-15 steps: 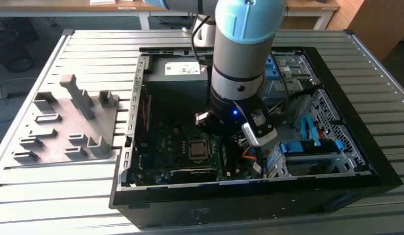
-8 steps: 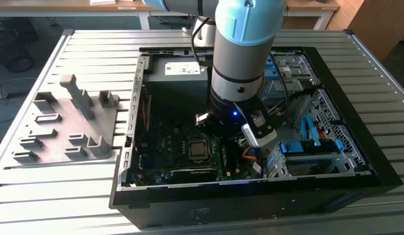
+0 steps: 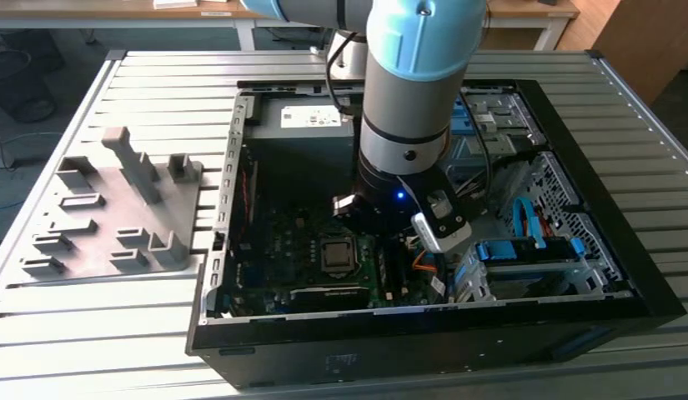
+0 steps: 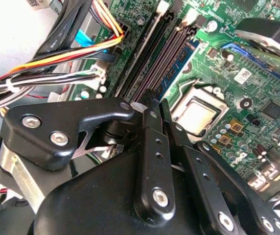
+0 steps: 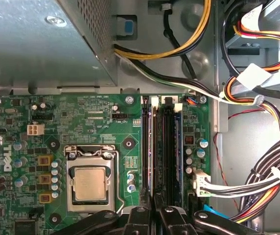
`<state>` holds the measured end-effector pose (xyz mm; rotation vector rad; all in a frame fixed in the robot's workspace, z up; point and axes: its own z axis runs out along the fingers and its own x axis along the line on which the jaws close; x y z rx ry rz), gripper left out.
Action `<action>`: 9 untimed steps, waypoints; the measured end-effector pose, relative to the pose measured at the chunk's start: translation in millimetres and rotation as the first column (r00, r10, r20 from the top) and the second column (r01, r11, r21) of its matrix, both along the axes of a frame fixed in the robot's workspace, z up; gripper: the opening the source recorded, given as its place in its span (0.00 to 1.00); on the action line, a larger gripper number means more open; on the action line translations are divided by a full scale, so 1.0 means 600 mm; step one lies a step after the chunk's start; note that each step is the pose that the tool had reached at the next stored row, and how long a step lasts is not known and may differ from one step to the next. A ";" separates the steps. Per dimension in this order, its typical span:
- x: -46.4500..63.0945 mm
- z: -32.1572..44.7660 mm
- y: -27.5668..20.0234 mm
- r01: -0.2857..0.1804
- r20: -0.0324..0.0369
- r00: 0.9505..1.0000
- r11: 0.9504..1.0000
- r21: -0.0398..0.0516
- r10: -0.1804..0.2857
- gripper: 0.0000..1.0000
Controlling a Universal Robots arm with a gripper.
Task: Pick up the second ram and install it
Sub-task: 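Insert the second ram into the second slot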
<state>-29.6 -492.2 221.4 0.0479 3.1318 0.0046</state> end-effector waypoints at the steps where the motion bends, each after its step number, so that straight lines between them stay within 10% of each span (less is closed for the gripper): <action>1: 0.001 0.000 -0.0001 0.000 0.000 1.000 1.000 0.000 0.000 0.14; 9: 0.004 -0.003 -0.0006 0.000 0.000 1.000 1.000 -0.003 0.000 0.14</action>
